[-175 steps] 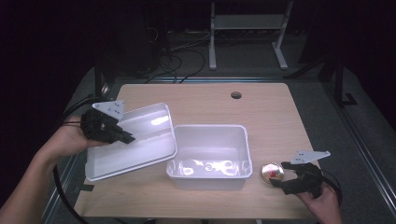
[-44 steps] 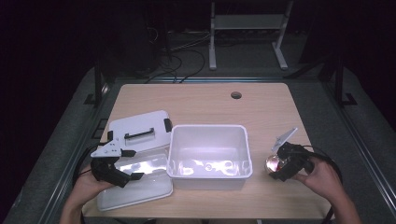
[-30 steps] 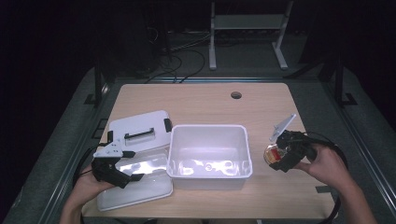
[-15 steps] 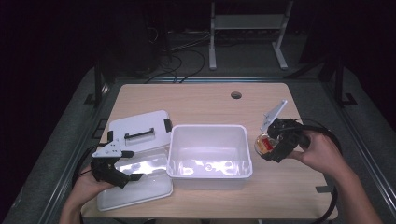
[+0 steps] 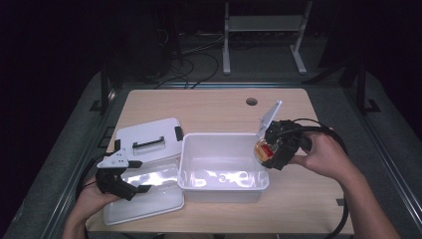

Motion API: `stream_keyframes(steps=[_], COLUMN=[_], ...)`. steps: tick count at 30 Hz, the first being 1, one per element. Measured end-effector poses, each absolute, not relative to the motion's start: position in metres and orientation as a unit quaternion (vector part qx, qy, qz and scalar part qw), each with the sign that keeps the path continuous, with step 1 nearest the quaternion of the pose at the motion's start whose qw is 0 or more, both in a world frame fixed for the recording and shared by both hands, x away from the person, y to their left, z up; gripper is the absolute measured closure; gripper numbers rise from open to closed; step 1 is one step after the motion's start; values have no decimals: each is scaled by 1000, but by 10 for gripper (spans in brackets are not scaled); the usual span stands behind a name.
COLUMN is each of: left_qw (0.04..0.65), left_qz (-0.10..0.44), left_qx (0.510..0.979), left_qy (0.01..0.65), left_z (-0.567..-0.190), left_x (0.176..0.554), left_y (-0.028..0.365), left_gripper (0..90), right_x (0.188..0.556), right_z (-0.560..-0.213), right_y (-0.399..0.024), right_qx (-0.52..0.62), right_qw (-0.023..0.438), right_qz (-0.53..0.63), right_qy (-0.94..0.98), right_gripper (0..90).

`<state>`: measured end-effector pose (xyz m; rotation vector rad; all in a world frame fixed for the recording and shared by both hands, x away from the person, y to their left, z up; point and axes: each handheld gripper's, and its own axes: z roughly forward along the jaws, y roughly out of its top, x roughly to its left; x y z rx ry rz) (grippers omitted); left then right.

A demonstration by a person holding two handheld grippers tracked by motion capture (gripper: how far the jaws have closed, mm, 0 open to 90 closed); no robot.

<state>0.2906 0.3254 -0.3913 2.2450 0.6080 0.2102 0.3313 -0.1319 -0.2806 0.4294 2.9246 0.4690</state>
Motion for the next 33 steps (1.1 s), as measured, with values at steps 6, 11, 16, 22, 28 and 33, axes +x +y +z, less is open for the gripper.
stream_keyframes(steps=[6,11,16,22,28,33], left_qw=[389,392,391,393,391,391], left_qz=[75,78,78,76,74,68], left_qx=[885,884,884,884,885,885], left_qy=[244,243,243,241,242,242], left_z=[-396,-395,-396,-396,-396,-398], left_x=[292,291,291,291,292,292], left_y=[328,328,328,327,328,328], left_gripper=[109,108,107,107,106,105], right_x=[336,340,342,345,346,349], right_z=[-288,-302,-313,-324,-331,-339], right_y=[-114,-103,-95,-90,-89,-86], right_qx=[131,125,122,122,127,130], right_qw=[69,55,49,40,32,25], right_qz=[145,149,145,141,147,143], right_qy=[978,979,981,982,980,981], right_gripper=[197,198,197,197,197,198])
